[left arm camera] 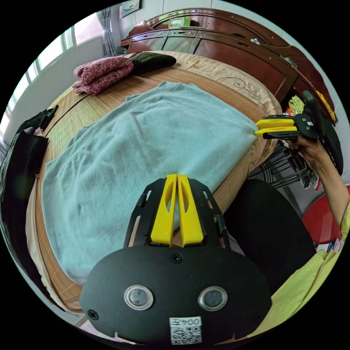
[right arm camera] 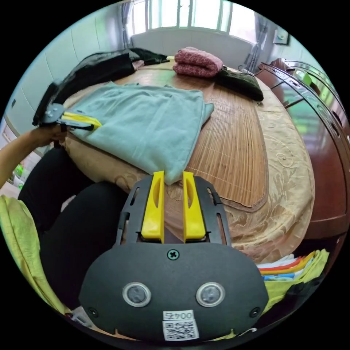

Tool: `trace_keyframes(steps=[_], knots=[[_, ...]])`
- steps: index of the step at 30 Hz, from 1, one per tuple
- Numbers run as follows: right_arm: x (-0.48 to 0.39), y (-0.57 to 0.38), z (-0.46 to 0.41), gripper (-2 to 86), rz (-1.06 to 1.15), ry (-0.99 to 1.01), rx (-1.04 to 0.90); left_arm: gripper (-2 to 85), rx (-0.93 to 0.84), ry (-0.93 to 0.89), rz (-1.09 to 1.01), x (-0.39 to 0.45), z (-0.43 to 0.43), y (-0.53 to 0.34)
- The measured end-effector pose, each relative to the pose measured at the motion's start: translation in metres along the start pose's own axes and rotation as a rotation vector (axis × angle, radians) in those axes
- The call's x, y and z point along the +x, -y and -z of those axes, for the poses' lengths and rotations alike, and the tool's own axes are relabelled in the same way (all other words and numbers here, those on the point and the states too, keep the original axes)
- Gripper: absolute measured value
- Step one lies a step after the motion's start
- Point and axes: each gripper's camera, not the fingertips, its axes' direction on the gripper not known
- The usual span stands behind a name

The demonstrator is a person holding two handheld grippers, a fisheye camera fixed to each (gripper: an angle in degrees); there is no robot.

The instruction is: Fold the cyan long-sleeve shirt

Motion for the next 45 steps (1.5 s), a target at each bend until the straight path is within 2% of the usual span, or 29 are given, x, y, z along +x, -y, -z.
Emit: trace_keyframes(steps=[1,6,11,14,16,18,23,28,30,35,41,45], knots=[[-0.005,0.004,-0.012,5.3,0.036,-0.004,-0.021,0.1,0.003,-0.008,0.004,-0.003,0.000,0.000],[-0.002,0.022,-0.025,0.7,-0.113,0.089,-0.073,0.1,0.007,-0.027,0.022,-0.013,0.001,0.000],[-0.055,0.089,-0.039,0.0,0.015,0.181,-0.076,0.2,0.034,-0.046,0.043,-0.027,0.009,-0.006],[-0.094,0.142,-0.078,-0.5,0.088,0.122,-0.171,0.3,0.044,-0.077,0.081,-0.038,0.024,-0.015],[-0.118,0.173,-0.130,-0.6,0.143,0.113,-0.322,0.3,0.035,-0.091,0.091,-0.046,0.035,-0.026],[-0.131,0.184,-0.177,-0.6,0.173,0.090,-0.446,0.3,0.018,-0.067,0.102,-0.057,0.046,-0.042],[-0.141,0.205,-0.226,-0.6,0.200,0.101,-0.516,0.3,-0.027,0.079,0.182,-0.105,0.081,-0.092],[-0.165,0.221,-0.266,-0.6,0.293,0.009,-0.567,0.5,-0.033,0.268,0.292,-0.163,0.114,-0.135],[-0.170,0.226,-0.279,-0.6,0.288,-0.018,-0.588,0.7,0.008,0.235,0.346,-0.187,0.126,-0.161],[-0.183,0.232,-0.307,-0.7,0.331,-0.089,-0.592,3.5,0.118,0.004,0.449,-0.246,0.136,-0.241],[-0.173,0.238,-0.330,-0.5,0.283,-0.050,-0.570,9.3,0.250,0.050,0.354,-0.262,0.148,-0.274],[-0.158,0.243,-0.342,-0.4,0.225,0.008,-0.562,9.4,0.221,0.045,0.257,-0.275,0.142,-0.269]])
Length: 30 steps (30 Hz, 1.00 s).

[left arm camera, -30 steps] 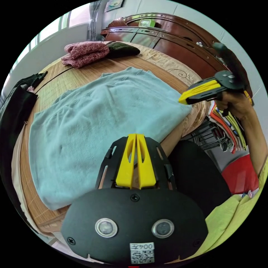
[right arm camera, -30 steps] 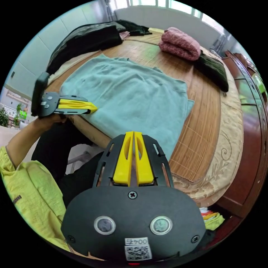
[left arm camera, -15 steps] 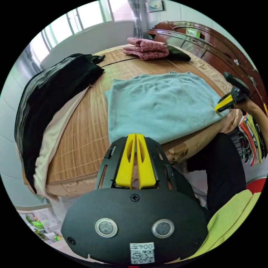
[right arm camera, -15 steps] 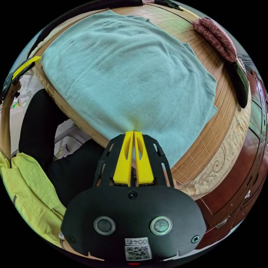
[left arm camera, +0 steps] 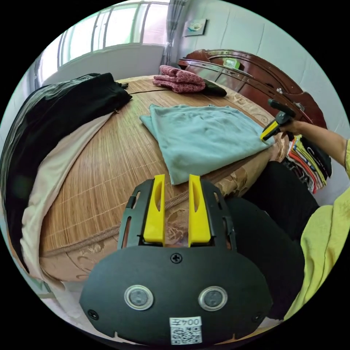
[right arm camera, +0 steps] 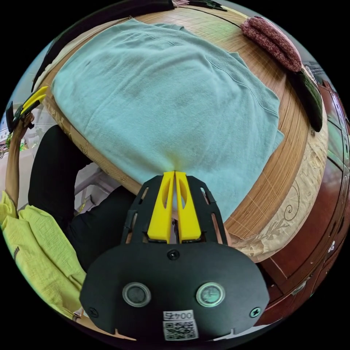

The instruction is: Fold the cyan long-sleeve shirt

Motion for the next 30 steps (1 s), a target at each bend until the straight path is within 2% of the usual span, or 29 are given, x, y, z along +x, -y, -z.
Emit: trace_keyframes(steps=[5,9,11,13,15,18,21,25,28,30], knots=[[0.001,0.010,-0.008,-0.4,0.051,-0.045,-0.026,6.3,-0.043,-0.071,-0.117,-0.010,-0.023,0.012],[0.014,0.016,-0.012,-0.5,0.036,-0.015,-0.042,3.1,-0.054,0.009,-0.169,-0.008,-0.011,0.023],[0.020,0.015,-0.012,-0.5,0.029,0.001,-0.036,2.5,-0.049,-0.057,-0.164,-0.026,-0.006,0.023],[0.028,0.013,-0.012,-0.5,0.018,0.019,-0.026,2.3,-0.125,-0.100,-0.186,-0.030,-0.020,0.018],[0.032,0.012,-0.012,-0.5,0.019,0.018,-0.024,2.3,-0.099,-0.118,-0.202,-0.031,-0.021,0.014],[0.036,0.010,-0.010,-0.5,0.037,0.001,-0.031,2.8,-0.131,-0.122,-0.180,-0.041,-0.010,0.022],[0.041,0.007,-0.006,-0.5,0.065,-0.018,-0.045,4.1,-0.055,-0.097,-0.109,-0.059,0.010,0.039],[0.055,-0.002,0.001,-0.4,0.064,0.006,-0.041,7.9,0.016,-0.150,0.023,-0.076,0.003,0.094],[0.068,-0.013,0.008,-0.4,0.045,0.035,-0.019,9.4,-0.052,-0.101,0.071,-0.066,-0.035,0.136],[0.076,-0.020,0.013,-0.4,0.032,0.050,-0.005,7.4,-0.113,-0.047,0.064,-0.054,-0.061,0.155]])
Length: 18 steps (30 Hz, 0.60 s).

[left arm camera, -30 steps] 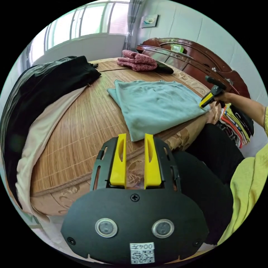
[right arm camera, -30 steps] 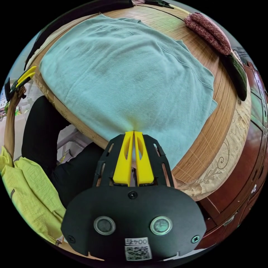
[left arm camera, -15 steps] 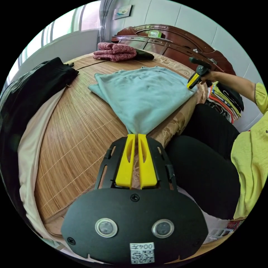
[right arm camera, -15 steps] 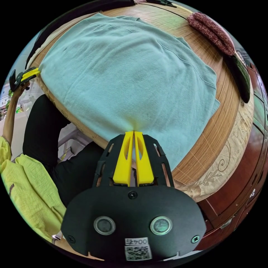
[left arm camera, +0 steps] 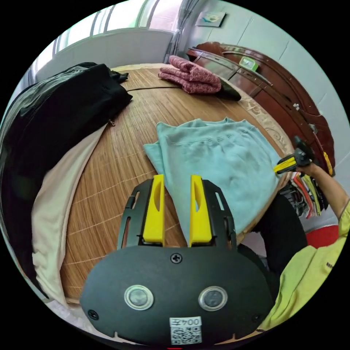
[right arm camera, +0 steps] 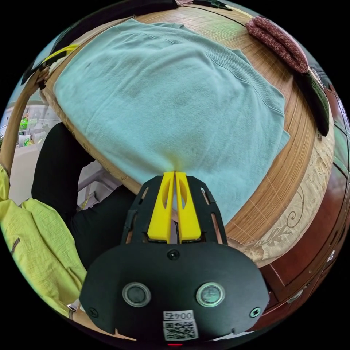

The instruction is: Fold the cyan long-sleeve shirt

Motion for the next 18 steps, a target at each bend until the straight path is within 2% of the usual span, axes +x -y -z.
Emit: trace_keyframes(steps=[4,7,12,18], knots=[[0.014,-0.019,0.013,-0.4,-0.009,0.013,0.029,2.6,-0.185,0.219,-0.073,0.021,-0.050,0.018],[0.024,-0.032,0.023,-0.3,-0.010,0.026,0.036,1.5,-0.126,0.101,0.065,0.007,-0.041,0.018],[0.044,-0.053,0.042,0.0,-0.023,0.059,0.034,0.5,-0.025,0.171,-0.037,0.057,-0.006,0.012],[0.068,-0.096,0.072,4.1,-0.095,0.083,0.106,0.3,-0.024,0.056,-0.094,0.127,-0.028,-0.032]])
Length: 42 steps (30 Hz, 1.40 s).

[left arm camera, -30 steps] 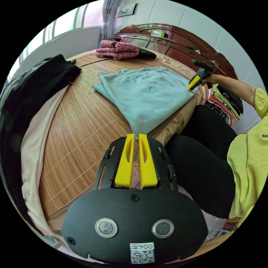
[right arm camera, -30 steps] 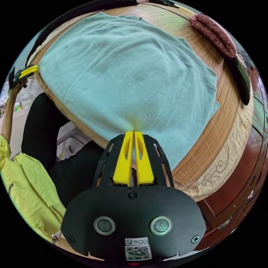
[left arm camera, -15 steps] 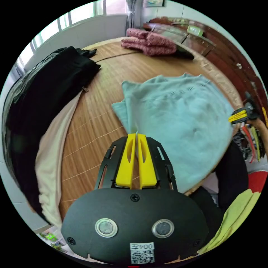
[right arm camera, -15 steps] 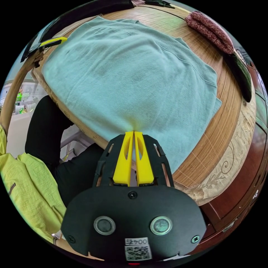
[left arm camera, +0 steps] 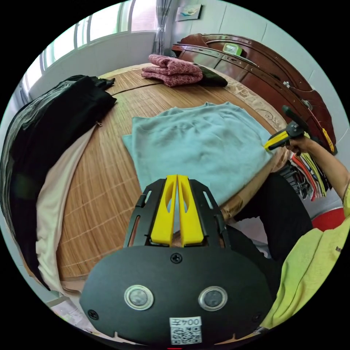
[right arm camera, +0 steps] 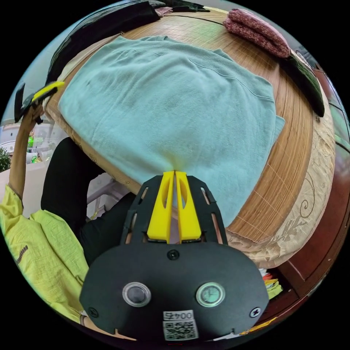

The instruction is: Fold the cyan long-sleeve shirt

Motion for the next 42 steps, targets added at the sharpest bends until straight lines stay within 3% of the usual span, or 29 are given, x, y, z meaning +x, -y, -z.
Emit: trace_keyframes(steps=[4,10,14,17,22,28,34,42], knots=[[0.024,-0.042,0.032,11.1,-0.075,-0.016,0.098,0.3,-0.077,-0.037,-0.013,0.046,-0.038,-0.024],[0.063,-0.094,0.054,11.0,-0.144,0.055,0.174,0.4,-0.018,-0.033,0.016,0.081,-0.056,-0.038],[0.077,-0.127,0.083,11.8,-0.156,-0.003,0.250,0.8,-0.033,-0.017,-0.004,0.116,-0.052,-0.037],[0.111,-0.172,0.106,12.3,-0.225,0.018,0.323,1.6,0.063,-0.051,-0.071,0.162,-0.040,-0.034],[0.207,-0.257,0.115,12.3,-0.475,0.384,0.467,5.0,0.167,-0.136,-0.301,0.278,-0.046,-0.005],[0.251,-0.290,0.110,13.9,-0.525,0.677,0.515,9.2,0.151,-0.124,-0.666,0.451,-0.094,0.035],[0.280,-0.311,0.114,6.7,-0.580,0.740,0.537,11.0,0.132,-0.039,-0.788,0.558,-0.138,0.059],[0.301,-0.322,0.146,5.2,-0.514,0.850,0.613,9.2,0.083,0.182,-0.856,0.641,-0.177,0.067]])
